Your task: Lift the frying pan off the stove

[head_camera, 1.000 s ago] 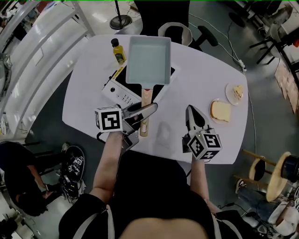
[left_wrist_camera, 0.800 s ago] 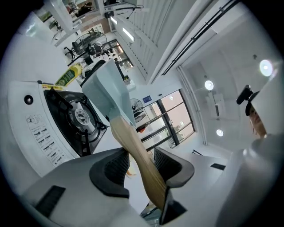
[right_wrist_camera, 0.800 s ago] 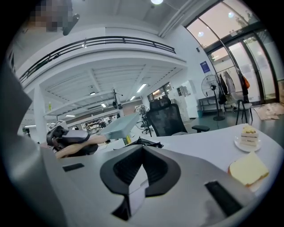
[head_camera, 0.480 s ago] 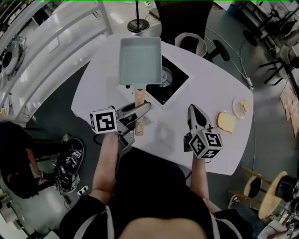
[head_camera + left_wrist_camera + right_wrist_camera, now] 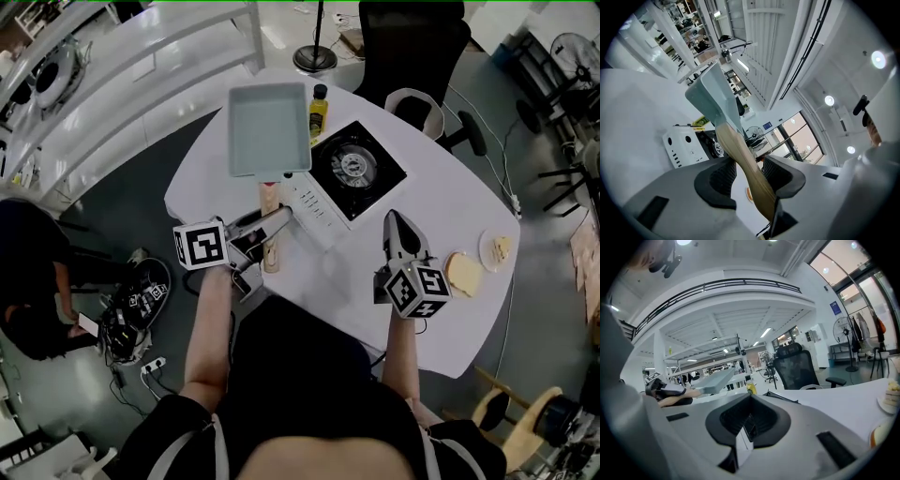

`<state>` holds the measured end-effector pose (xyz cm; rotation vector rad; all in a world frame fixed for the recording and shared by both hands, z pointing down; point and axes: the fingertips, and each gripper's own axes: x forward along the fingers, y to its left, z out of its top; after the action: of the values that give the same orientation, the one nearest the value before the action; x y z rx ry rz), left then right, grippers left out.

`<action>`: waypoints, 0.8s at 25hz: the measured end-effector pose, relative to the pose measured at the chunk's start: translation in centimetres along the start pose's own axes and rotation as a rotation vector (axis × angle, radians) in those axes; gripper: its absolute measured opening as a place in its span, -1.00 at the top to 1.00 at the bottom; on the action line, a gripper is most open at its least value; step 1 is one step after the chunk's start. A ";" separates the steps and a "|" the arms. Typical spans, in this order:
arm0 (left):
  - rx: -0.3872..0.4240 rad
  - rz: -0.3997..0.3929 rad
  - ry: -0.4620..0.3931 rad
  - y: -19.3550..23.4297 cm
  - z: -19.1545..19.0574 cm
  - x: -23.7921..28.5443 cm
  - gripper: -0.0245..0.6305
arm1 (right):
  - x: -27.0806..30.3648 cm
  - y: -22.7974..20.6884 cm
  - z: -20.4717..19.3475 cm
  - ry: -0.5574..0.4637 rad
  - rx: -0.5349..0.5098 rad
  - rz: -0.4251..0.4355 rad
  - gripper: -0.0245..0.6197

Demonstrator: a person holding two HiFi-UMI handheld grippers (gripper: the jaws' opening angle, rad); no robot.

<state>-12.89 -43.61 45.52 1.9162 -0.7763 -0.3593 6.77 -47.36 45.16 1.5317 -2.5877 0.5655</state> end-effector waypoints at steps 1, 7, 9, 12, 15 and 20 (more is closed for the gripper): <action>0.000 0.016 -0.010 0.4 0.2 -0.6 0.36 | 0.3 0.3 0.1 0.001 -0.006 0.008 0.91; -0.019 0.052 -0.068 1.8 1.3 -3.2 0.36 | 2.0 1.7 0.7 0.002 -0.041 0.047 0.91; -0.022 0.049 -0.081 2.2 1.6 -3.7 0.36 | 2.3 1.8 1.0 0.000 -0.050 0.050 0.91; -0.022 0.062 -0.095 2.8 1.9 -4.1 0.36 | 2.6 1.5 1.1 -0.003 -0.055 0.045 0.91; -0.046 0.103 -0.106 3.6 1.7 -4.5 0.36 | 2.4 0.9 0.8 0.001 -0.063 0.032 0.91; -0.050 0.098 -0.109 4.1 1.8 -4.4 0.36 | 2.3 0.8 0.7 0.004 -0.072 0.020 0.91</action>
<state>-18.68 -43.14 47.94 1.8168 -0.9210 -0.4216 5.06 -49.13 44.91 1.4833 -2.5933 0.4709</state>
